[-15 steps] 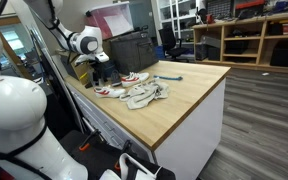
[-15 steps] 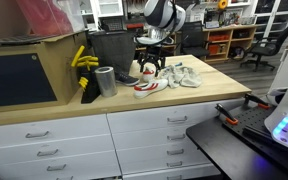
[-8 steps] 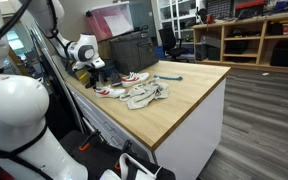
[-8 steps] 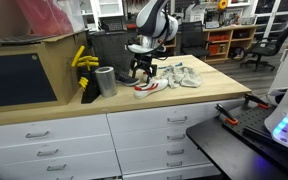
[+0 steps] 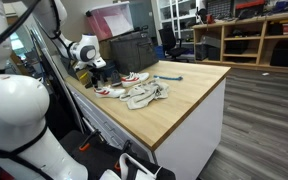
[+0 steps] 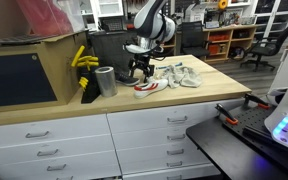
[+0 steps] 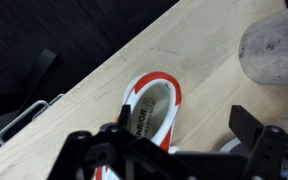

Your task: Pick up the white shoe at the bottom and turn it to the left

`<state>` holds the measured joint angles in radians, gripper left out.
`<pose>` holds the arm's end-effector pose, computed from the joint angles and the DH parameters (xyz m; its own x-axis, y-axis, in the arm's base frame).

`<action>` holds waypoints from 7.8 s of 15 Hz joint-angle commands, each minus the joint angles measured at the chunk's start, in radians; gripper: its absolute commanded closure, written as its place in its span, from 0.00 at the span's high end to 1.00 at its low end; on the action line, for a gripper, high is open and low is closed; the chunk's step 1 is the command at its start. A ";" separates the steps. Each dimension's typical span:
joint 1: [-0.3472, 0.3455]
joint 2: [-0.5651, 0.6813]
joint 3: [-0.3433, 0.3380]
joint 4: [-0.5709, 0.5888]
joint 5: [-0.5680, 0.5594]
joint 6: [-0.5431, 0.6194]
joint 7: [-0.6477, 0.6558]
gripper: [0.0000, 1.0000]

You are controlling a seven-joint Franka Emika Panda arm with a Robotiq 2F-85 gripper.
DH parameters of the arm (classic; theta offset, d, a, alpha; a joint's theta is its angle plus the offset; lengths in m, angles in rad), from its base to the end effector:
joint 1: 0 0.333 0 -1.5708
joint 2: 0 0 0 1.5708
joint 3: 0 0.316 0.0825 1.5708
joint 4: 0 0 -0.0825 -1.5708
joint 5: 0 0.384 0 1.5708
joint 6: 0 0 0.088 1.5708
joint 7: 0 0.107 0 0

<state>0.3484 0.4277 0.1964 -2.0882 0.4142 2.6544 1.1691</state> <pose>0.5188 0.2988 0.2320 0.5410 -0.8003 -0.2585 -0.8408 -0.5077 -0.1880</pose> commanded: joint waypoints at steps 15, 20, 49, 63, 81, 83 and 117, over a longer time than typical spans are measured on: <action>0.002 0.139 0.006 0.115 0.018 0.038 0.087 0.75; -0.005 0.161 0.003 0.110 0.021 0.042 0.083 0.42; 0.143 0.171 0.029 0.472 -0.472 -0.912 -0.585 0.02; 0.223 0.374 0.019 0.818 -0.659 -1.235 -1.046 0.02; 0.196 0.368 0.010 0.830 -0.572 -1.078 -0.925 0.91; 0.157 0.294 0.006 0.749 -0.508 -1.040 -0.851 1.00; -0.150 -0.427 -0.114 -0.120 -0.393 -0.359 -0.266 1.00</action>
<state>0.1968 0.1135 0.0669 -2.1426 0.0929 2.3071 0.8716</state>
